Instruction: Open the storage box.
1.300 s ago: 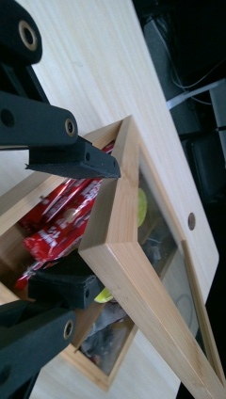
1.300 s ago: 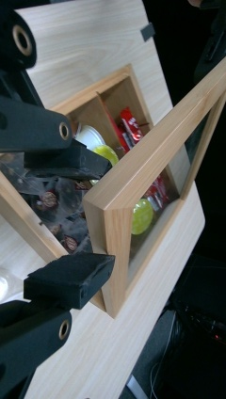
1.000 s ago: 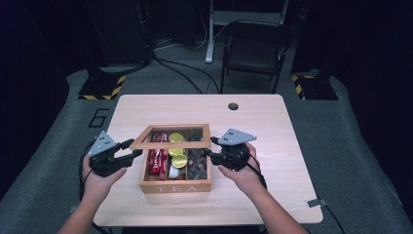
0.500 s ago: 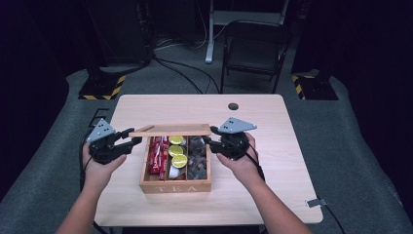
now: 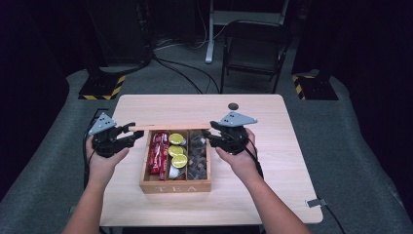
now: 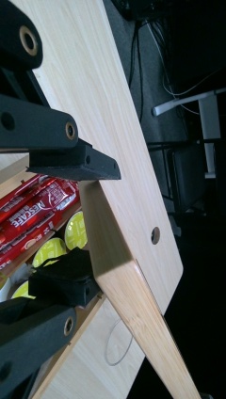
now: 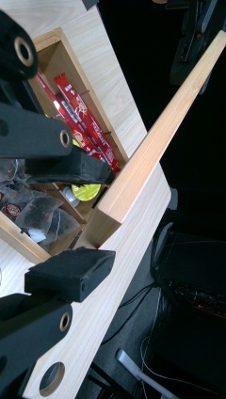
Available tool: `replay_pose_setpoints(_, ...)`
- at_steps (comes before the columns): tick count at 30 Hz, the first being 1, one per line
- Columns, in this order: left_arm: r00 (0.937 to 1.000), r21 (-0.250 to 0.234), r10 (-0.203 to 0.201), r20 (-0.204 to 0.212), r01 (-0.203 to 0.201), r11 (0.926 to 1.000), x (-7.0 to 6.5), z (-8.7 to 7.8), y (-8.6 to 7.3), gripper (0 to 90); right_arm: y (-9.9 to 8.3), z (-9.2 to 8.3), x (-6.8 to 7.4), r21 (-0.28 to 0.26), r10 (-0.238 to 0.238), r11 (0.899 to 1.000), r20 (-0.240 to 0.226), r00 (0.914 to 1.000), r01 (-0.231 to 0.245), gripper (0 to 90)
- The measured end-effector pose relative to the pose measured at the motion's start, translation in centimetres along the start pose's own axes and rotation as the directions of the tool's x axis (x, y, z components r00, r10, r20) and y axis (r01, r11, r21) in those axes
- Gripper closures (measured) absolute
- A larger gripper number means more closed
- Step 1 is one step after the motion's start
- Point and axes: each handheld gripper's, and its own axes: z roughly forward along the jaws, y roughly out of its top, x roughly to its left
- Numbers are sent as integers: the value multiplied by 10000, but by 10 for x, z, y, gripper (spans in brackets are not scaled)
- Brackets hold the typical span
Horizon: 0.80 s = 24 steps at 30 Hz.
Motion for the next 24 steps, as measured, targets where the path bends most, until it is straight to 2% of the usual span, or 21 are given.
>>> replay_pose_setpoints(3,10000,-8,68,-34,-68,10000,1,1,1,541,1,0,0,35,-7,10000,27,10000,7,564)
replay_pose_setpoints(5,9997,-39,145,-186,-146,9999,-1,1,0,548,2,0,1,104,152,9998,68,9999,-153,563)
replay_pose_setpoints(7,9991,-103,205,-370,-209,9997,-2,2,0,559,3,2,0,1,21,10000,143,9999,-21,562)
replay_pose_setpoints(9,9986,-83,267,-461,-271,9996,-2,3,0,571,4,2,1,56,126,9999,217,9997,-127,559)
replay_pose_setpoints(15,9995,-119,161,-269,-164,9998,1,5,1,568,5,4,2,1,-3,10000,391,9992,3,551)
replay_pose_setpoints(24,9997,-271,157,-161,-161,9995,6,7,3,572,6,4,4,-222,238,9995,546,9982,-227,514)
